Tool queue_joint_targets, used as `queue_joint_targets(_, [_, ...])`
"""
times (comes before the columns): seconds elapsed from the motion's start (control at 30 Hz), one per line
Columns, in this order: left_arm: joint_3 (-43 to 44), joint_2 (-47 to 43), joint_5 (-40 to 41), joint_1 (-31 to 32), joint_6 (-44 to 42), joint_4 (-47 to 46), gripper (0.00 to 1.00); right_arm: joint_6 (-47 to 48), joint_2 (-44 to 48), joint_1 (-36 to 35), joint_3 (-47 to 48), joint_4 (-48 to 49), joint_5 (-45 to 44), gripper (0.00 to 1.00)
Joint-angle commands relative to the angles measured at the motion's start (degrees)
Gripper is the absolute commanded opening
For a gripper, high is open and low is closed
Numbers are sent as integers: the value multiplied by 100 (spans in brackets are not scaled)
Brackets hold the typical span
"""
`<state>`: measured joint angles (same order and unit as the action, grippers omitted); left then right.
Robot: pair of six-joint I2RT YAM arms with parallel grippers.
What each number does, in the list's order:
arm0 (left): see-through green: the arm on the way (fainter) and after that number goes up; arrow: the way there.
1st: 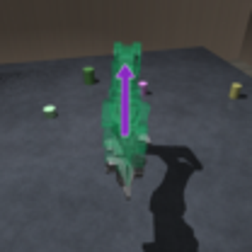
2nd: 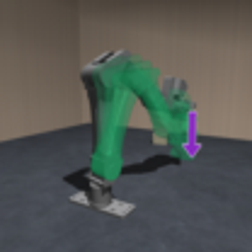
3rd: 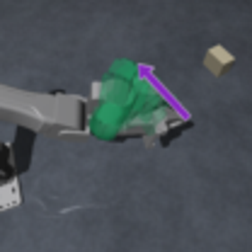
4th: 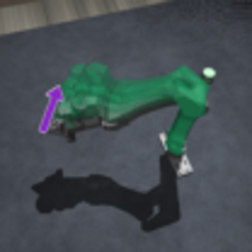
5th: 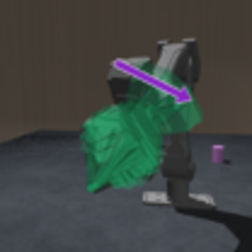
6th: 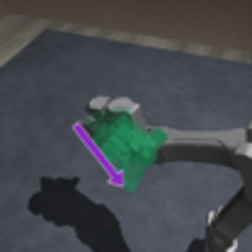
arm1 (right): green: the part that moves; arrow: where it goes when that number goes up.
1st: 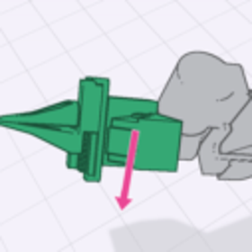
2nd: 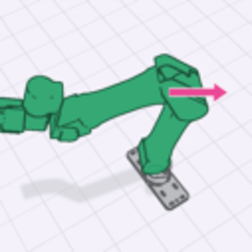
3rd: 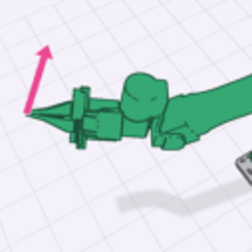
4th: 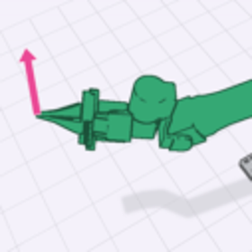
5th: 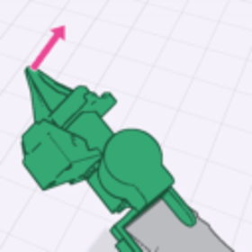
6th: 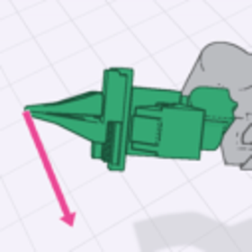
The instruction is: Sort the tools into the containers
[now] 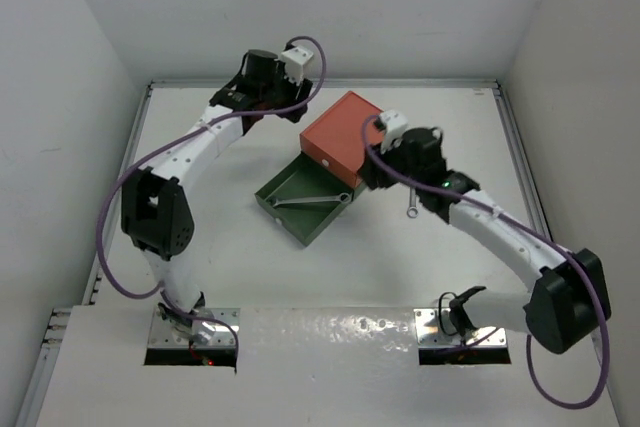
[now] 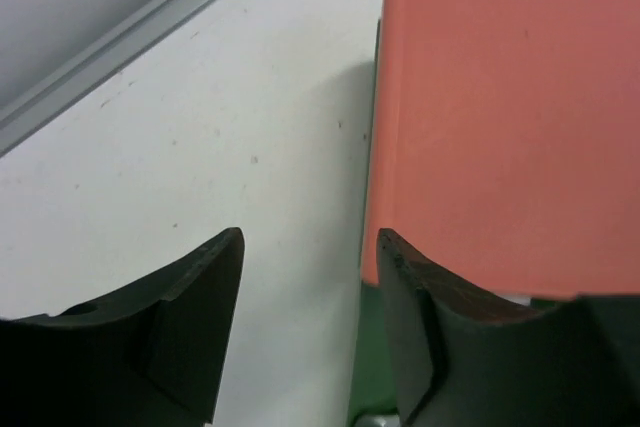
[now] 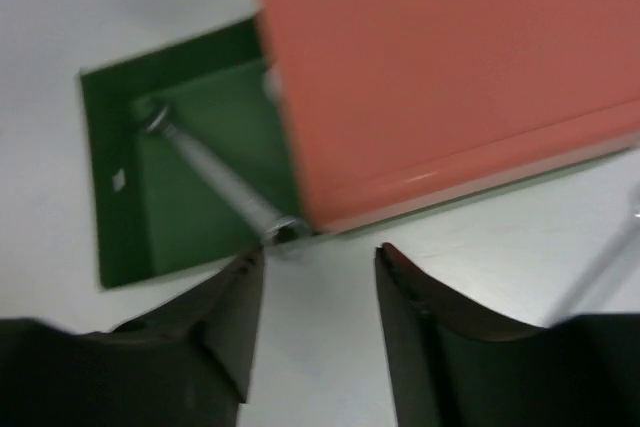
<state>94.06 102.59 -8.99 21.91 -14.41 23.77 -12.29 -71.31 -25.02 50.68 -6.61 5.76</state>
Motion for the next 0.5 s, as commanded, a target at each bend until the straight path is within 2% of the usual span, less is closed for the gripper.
queue_joint_targets(0.0, [742,524,13,-73,684,-417,58,-447,-85,-600,-733,1142,-101,51])
queue_joint_targets(0.03, [937,839,29,-73,773,-321,61,-597,-102,-749,-856,1397,-101,58])
queue_joint_targets(0.13, [1457,1341,56,-73,896,-294,63,-967,-287,-987,-1033,1724,-574,59])
queue_joint_targets(0.33, [1212,1589,-347,-29,1107,-697,65,-1669,-620,-1023,-1112,1786,-1296,48])
queue_joint_targets(0.47, [948,1580,-463,59,1178,-865,65,-1969,-910,-1032,-1104,1751,-1253,44])
